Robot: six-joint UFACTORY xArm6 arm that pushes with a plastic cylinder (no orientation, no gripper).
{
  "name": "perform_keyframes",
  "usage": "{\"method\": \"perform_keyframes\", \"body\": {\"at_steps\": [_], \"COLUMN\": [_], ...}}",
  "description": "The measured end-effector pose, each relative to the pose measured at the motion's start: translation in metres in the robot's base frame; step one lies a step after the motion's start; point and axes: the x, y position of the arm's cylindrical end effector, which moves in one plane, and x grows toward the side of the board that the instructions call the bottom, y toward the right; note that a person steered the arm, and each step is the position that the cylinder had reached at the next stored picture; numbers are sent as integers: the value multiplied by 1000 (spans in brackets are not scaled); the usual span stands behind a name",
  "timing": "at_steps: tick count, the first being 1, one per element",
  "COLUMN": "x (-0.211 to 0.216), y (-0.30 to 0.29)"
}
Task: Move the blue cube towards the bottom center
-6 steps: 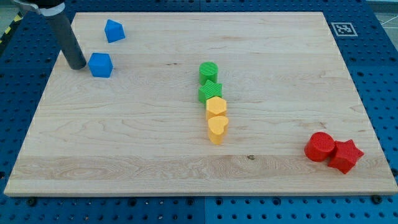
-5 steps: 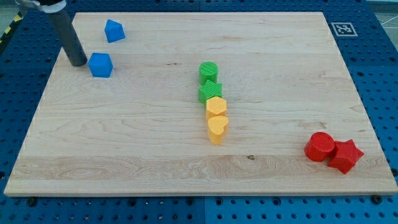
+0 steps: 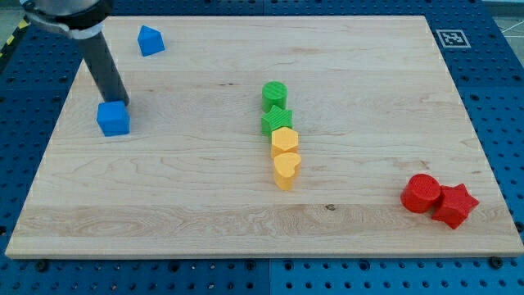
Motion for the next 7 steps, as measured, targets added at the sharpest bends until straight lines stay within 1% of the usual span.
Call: {"method": "perform_keyframes", "body": {"at_steps": [1, 2, 4, 5, 6, 7], "x": [0, 13, 69, 84, 96, 93], "y": [0, 0, 0, 0, 0, -2]}}
